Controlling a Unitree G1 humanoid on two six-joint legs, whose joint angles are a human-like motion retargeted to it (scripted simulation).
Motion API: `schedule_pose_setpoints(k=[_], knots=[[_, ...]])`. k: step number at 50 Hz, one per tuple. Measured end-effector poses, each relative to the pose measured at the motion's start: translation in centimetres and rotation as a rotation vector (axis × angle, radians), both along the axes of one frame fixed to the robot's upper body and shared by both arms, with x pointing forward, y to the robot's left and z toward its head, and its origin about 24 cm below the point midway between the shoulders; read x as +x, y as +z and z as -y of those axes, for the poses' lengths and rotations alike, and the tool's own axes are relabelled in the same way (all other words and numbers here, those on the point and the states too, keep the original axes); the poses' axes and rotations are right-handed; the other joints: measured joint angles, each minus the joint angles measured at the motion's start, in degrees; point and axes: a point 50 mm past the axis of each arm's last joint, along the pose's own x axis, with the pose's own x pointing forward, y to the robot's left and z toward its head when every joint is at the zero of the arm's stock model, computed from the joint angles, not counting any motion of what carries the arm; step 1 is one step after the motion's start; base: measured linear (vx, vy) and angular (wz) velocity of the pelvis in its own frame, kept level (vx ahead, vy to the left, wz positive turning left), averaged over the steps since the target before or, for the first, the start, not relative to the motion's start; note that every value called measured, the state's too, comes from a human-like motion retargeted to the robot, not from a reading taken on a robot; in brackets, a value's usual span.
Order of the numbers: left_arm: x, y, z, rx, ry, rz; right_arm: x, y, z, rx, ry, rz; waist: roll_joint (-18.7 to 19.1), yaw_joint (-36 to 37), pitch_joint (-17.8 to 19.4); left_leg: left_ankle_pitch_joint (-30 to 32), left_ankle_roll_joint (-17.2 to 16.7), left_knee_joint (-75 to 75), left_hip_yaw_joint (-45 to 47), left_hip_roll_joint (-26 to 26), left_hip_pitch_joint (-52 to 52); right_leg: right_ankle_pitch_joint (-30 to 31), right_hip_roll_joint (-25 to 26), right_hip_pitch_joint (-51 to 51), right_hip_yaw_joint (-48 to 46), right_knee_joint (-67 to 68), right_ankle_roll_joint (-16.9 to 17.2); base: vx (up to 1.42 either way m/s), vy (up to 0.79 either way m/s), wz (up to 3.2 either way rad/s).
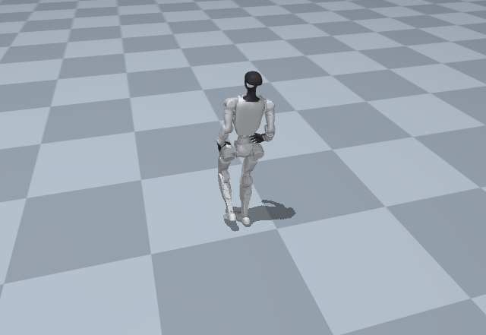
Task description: Walk run
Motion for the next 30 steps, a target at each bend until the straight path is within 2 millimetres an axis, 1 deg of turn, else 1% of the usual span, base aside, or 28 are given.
schedule_pose_setpoints(k=[2,3,5,6,7,8,9,10,11,12,13,14,15,16,17,18,20,22,23,25,27,28,30], knots=[[1.0,0.5,-0.1,0.031,0.016,0.084,0.2,0.2,0.6,-0.056,0.079,-0.01,-2.5,4.8,0.0,-1.8,1.9,-14.7,1.7,-2.7,-4.3,10.7,-2.2,7.9,-3.6,-7.0,4.3,1.47,-0.38,-0.32],[1.2,0.6,-0.2,0.048,0.022,0.114,0.1,0.2,0.7,-0.089,0.128,-0.014,-4.1,7.9,-0.1,-1.7,2.3,-23.3,2.6,-4.4,-5.2,17.1,-4.0,11.7,-6.0,-10.1,7.5,1.56,-0.41,-0.82],[1.3,0.7,-0.7,0.074,0.031,0.134,-0.2,0.3,0.7,-0.141,0.213,-0.005,-6.4,12.0,-0.6,1.3,3.3,-39.5,5.1,-6.7,-5.8,27.2,-3.0,18.3,-2.7,-14.0,16.1,2.14,-0.47,-0.63],[1.2,0.6,-0.8,0.074,0.031,0.124,-0.4,0.4,0.6,-0.167,0.228,0.015,-7.0,13.2,-0.6,3.5,2.5,-45.8,5.9,-7.4,-5.2,31.0,-3.3,20.7,-2.7,-14.5,20.3,2.35,-0.48,-0.19],[1.2,0.5,-0.8,0.072,0.03,0.111,-0.5,0.4,0.5,-0.188,0.236,0.039,-7.1,14.0,-0.6,3.6,0.3,-50.8,7.4,-7.4,-4.6,34.0,-3.1,22.9,-2.7,-14.3,23.9,2.17,-0.46,0.18],[1.3,0.4,-0.9,0.066,0.028,0.092,-0.4,0.5,0.3,-0.202,0.226,0.07,-6.4,14.0,-0.4,-0.5,-4.7,-53.2,10.5,-6.0,-3.8,35.2,-1.6,24.8,-2.8,-13.0,26.4,2.01,-0.49,0.2],[1.6,0.4,-0.9,0.058,0.025,0.079,-0.2,0.5,-0.1,-0.209,0.209,0.103,-5.2,14.5,0.0,-2.0,-6.8,-53.5,13.3,-3.8,-3.2,35.6,0.6,26.1,-2.6,-10.7,27.3,1.85,-0.53,0.02],[2.0,0.4,-0.9,0.05,0.023,0.07,0.2,0.5,-0.5,-0.213,0.188,0.138,-3.7,15.3,0.5,-2.3,-7.3,-52.8,15.9,-1.3,-2.8,35.6,3.1,27.2,-2.3,-7.9,27.4,1.63,-0.53,-0.14],[2.4,0.6,-1.1,0.04,0.019,0.072,0.5,0.4,-0.9,-0.204,0.173,0.15,-2.6,15.0,0.8,2.9,0.5,-49.6,13.6,-0.8,-2.9,32.0,4.6,26.8,-2.4,-3.3,26.4,1.57,-0.73,0.08],[2.6,0.7,-1.3,0.033,0.023,0.072,0.6,0.3,-1.4,-0.189,0.169,0.149,-2.1,13.7,0.6,4.7,6.0,-44.5,10.6,-0.2,-3.4,28.8,5.6,25.5,-5.0,1.3,23.9,1.72,-1.36,0.69],[2.4,0.8,-1.7,0.032,0.044,0.065,0.4,0.0,-2.0,-0.163,0.186,0.121,-2.8,10.7,-0.5,-0.5,6.6,-35.7,6.2,0.5,-4.8,26.6,5.7,22.4,-12.6,6.0,18.6,2.0,-1.24,0.49],[2.0,0.6,-1.3,0.008,0.055,0.054,-0.7,-0.6,-2.2,-0.149,0.195,0.053,-2.6,11.3,-1.4,-3.4,6.8,-28.7,-1.7,-1.4,-6.8,22.6,6.0,18.8,-15.1,13.7,14.9,2.18,-0.48,-0.12],[1.4,0.4,-0.6,-0.028,0.063,0.04,-2.2,-1.3,-2.4,-0.136,0.199,-0.037,-1.8,13.5,-2.3,-5.1,6.8,-22.6,-11.5,-4.7,-9.2,17.7,6.4,14.9,-15.0,22.8,12.2,2.07,0.36,-0.87],[2.0,0.6,-1.1,-0.057,0.124,0.057,-2.5,-1.8,-2.3,-0.158,0.236,-0.093,-1.6,10.5,-1.7,-8.3,6.8,-18.8,-4.4,-1.8,-8.2,12.8,4.4,9.3,-10.2,30.5,11.5,1.94,0.43,-0.97],[2.4,0.6,-1.1,-0.086,0.164,0.057,-2.8,-2.1,-2.2,-0.173,0.262,-0.136,-1.0,8.4,-1.6,-11.1,6.8,-17.0,1.3,0.3,-6.1,9.0,2.8,4.6,-6.4,35.0,10.7,1.72,0.11,-0.65],[2.1,0.4,-0.2,-0.114,0.163,0.019,-2.9,-2.1,-2.0,-0.172,0.266,-0.157,0.2,8.1,-2.3,-13.1,6.8,-19.2,4.0,0.7,-1.5,7.3,1.9,1.6,-4.6,33.3,9.7,1.52,0.14,-0.24],[1.6,0.4,1.6,-0.17,0.131,-0.027,-3.4,-1.7,-0.6,-0.184,0.257,-0.158,0.9,7.3,-2.8,-13.1,5.5,-25.0,3.9,-2.8,5.5,5.1,-1.1,-3.8,-1.9,26.7,8.8,1.13,0.13,0.55],[1.8,0.6,2.0,-0.196,0.106,-0.013,-3.5,-1.1,0.5,-0.212,0.206,-0.107,1.5,3.7,-1.6,-8.7,3.3,-30.8,1.8,-5.2,10.9,4.1,-5.3,-8.2,-1.8,17.1,9.6,0.91,-0.08,1.31],[1.8,0.6,2.1,-0.196,0.088,-0.012,-3.5,-0.9,0.7,-0.217,0.164,-0.081,1.4,2.5,-1.1,-6.0,1.9,-33.5,3.0,-5.1,13.7,4.3,-6.7,-9.1,-0.5,10.4,10.7,1.34,-0.29,1.28],[2.0,0.6,2.0,-0.177,0.007,-0.009,-3.5,-0.6,0.6,-0.189,0.006,-0.018,1.7,-1.1,-0.6,0.2,-0.2,-40.0,3.7,-5.7,20.8,4.6,-9.2,-9.7,2.3,-4.1,13.1,1.25,-0.3,1.52],[1.9,0.6,1.5,-0.135,-0.072,-0.004,-3.3,-0.3,0.4,-0.135,-0.167,0.043,1.7,-3.1,0.0,5.6,-2.9,-43.1,4.5,-4.5,26.6,1.2,-11.2,-8.9,5.7,-15.9,12.5,1.38,-0.44,1.15],[1.8,0.6,1.2,-0.11,-0.097,0.002,-3.2,-0.1,0.3,-0.113,-0.236,0.071,1.6,-3.0,0.2,7.9,-4.4,-43.7,5.5,-3.4,28.9,-0.2,-11.9,-8.3,7.1,-20.4,12.2,1.33,-0.5,0.7],[1.7,0.7,0.7,-0.07,-0.129,0.027,-3.1,0.2,0.4,-0.104,-0.328,0.103,1.4,-3.7,0.3,11.8,-6.6,-41.9,5.3,-1.8,31.8,-3.4,-12.3,-6.7,11.7,-25.4,13.1,1.17,-0.49,0.94]])
